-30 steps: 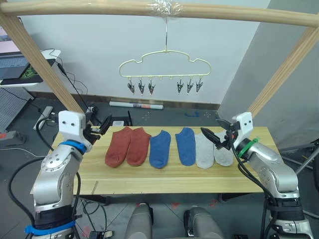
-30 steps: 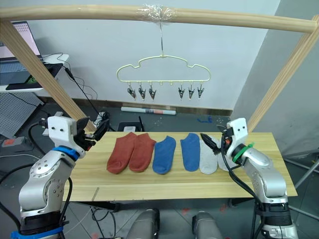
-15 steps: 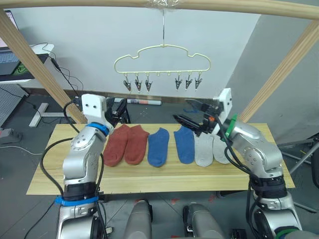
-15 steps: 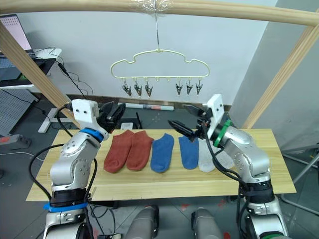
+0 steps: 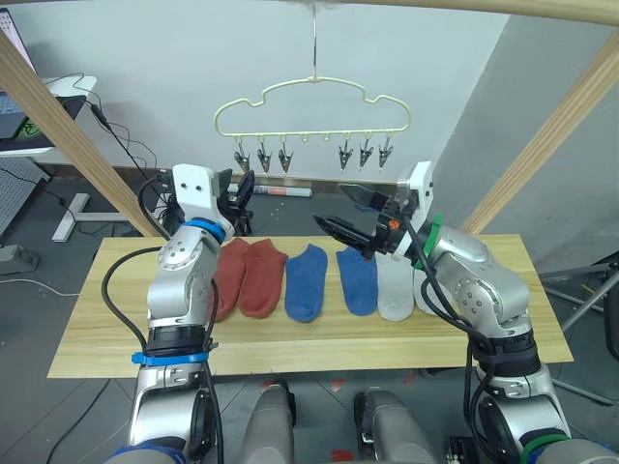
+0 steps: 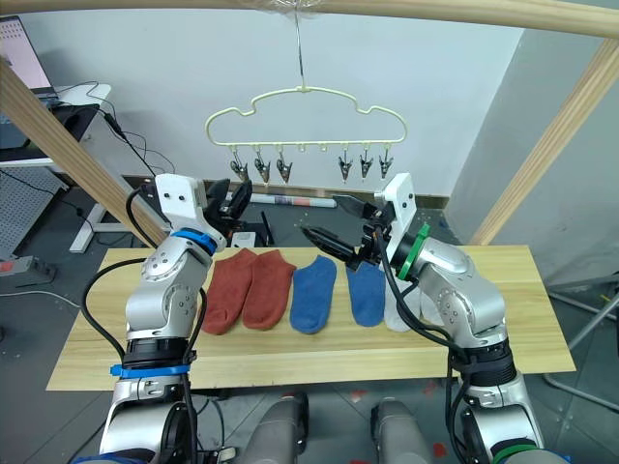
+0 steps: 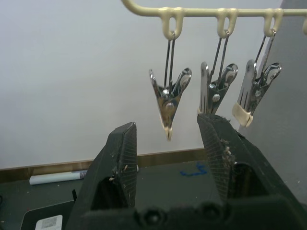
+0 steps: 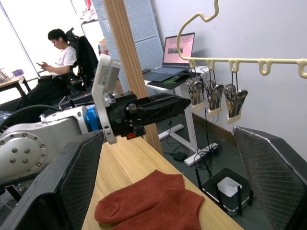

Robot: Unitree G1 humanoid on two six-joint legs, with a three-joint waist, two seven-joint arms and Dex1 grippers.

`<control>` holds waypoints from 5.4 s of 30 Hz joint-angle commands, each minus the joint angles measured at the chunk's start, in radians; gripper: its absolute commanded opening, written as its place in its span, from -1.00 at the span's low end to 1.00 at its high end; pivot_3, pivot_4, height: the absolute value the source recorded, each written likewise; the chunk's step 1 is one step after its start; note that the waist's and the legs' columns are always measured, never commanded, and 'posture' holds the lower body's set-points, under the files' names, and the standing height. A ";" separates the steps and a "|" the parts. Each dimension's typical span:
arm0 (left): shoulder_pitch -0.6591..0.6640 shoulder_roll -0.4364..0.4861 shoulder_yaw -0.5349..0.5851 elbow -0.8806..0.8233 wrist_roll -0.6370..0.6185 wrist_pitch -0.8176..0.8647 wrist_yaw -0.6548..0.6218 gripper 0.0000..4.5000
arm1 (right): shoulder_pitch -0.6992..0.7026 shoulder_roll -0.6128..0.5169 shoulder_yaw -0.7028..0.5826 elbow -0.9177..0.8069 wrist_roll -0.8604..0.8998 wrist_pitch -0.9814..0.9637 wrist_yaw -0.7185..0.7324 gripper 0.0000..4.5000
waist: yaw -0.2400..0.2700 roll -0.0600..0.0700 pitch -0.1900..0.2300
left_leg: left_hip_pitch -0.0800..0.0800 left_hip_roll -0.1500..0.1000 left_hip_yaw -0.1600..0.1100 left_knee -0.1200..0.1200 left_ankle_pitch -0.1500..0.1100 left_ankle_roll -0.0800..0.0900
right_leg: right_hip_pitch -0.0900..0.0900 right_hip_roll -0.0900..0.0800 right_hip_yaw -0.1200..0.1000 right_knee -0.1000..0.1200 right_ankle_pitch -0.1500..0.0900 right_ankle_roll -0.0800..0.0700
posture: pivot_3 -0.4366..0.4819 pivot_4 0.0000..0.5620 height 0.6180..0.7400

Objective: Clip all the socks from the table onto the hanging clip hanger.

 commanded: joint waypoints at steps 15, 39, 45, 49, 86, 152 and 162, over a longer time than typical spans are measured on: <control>-0.110 0.001 -0.004 0.098 0.044 -0.111 0.028 -0.01 | -0.035 0.027 -0.021 -0.091 0.072 0.058 -0.054 1.00 | -0.019 -0.001 0.007 | 0.000 0.000 0.000 0.000 0.000 0.000 | 0.000 0.000 0.000 0.000 0.000 0.001 | -0.12 0.01 1.00; -0.134 0.015 0.000 0.122 0.073 -0.166 0.060 -0.01 | -0.043 0.021 -0.034 -0.094 0.115 0.089 -0.099 1.00 | -0.024 -0.002 0.020 | -0.007 0.000 0.001 0.000 0.000 -0.001 | -0.009 0.000 0.001 0.002 0.001 0.000 | -0.12 0.04 1.00; -0.137 0.019 -0.003 0.129 0.078 -0.171 0.061 -0.01 | -0.039 0.021 -0.034 -0.097 0.121 0.093 -0.107 1.00 | -0.024 -0.001 0.021 | -0.008 0.000 0.001 0.000 0.000 -0.001 | -0.009 0.000 0.001 0.001 0.001 0.000 | -0.11 0.04 1.00; -0.135 0.023 -0.008 0.127 0.084 -0.178 0.061 -0.01 | -0.038 0.022 -0.035 -0.092 0.120 0.091 -0.108 1.00 | -0.024 -0.002 0.021 | -0.008 0.000 0.001 0.000 0.000 -0.001 | -0.009 0.000 0.000 0.001 0.001 0.000 | -0.11 0.04 1.00; 0.018 0.068 0.011 -0.085 0.017 0.052 -0.013 -1.00 | -0.004 -0.153 0.010 0.646 -0.423 -0.028 -0.402 1.00 | -0.030 -0.001 0.021 | -0.006 0.000 0.005 0.000 0.000 -0.001 | -0.010 0.000 0.003 0.002 0.001 0.001 | 0.01 0.04 1.00; -0.012 0.015 0.179 -0.150 -0.356 0.463 0.056 -1.00 | 0.267 -0.230 -0.100 0.209 -0.356 -0.041 -0.188 -0.96 | -0.029 0.001 0.022 | -0.004 0.000 0.006 -0.001 0.000 -0.001 | -0.008 0.000 0.006 0.002 0.000 0.007 | 0.04 0.03 1.00; -0.068 -0.006 0.425 -0.127 -0.967 0.844 0.311 -1.00 | 0.245 -0.094 0.008 -0.284 -0.146 0.238 -0.223 -0.96 | -0.038 0.001 0.023 | -0.003 0.001 0.004 -0.001 0.000 -0.002 | -0.008 0.001 0.005 0.002 -0.001 0.008 | 0.00 0.04 1.00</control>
